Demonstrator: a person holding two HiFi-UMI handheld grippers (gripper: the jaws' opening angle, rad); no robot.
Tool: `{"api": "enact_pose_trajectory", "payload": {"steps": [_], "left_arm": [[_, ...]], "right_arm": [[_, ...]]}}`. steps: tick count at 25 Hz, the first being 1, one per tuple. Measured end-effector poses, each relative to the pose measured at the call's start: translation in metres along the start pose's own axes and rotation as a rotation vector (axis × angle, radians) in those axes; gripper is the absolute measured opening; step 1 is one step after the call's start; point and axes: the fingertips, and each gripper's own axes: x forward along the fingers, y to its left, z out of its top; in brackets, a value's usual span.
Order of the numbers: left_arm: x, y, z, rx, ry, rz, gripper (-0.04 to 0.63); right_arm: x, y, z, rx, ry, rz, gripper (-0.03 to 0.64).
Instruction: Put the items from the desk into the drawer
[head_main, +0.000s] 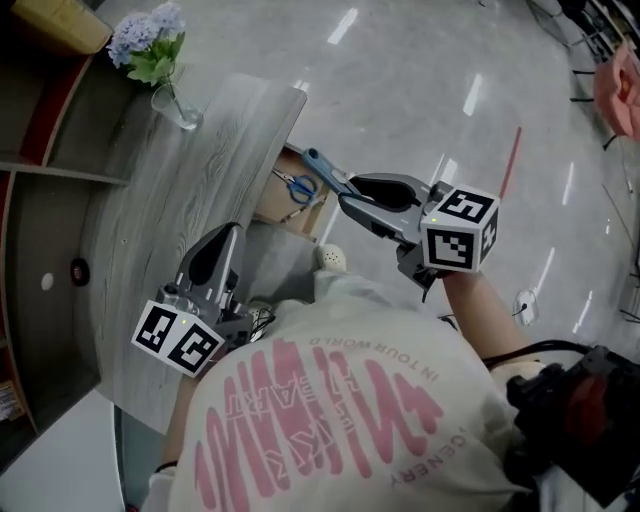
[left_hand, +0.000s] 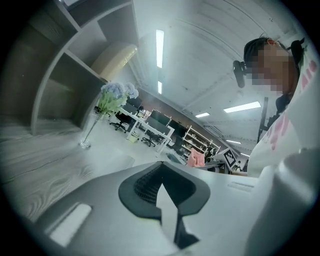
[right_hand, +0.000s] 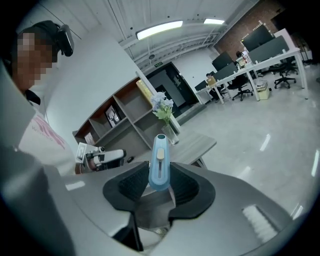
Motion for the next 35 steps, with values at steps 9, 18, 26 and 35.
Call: {"api": "enact_pose_trajectory", "payload": {"steps": [9,18,26,35], "left_arm": [[0.056,-0.001,-0.057,-0.035,0.141,0.039,0.02],[0.069,0.028,-0.133,-0.132,0.273,0.068,0.02],[0.097,0.036,-0.187,-0.188,0.339,-0.039,0.02],[0.104,0.056,-0.206,-0.238,0.338,0.008,0.019]], "right_arm": [[0.013,-0.053,-0.042,-0.031,0.138,0.032,0.138],[0.067,-0.084,-0.118,-0.017,0.308,0.04,0.138],[0.117,-0.101,-0.157,0.01,0.397,0.049,0.138],[0.159,-0.101,-0.178,0.108,0.447,0.044,0.138]]}}
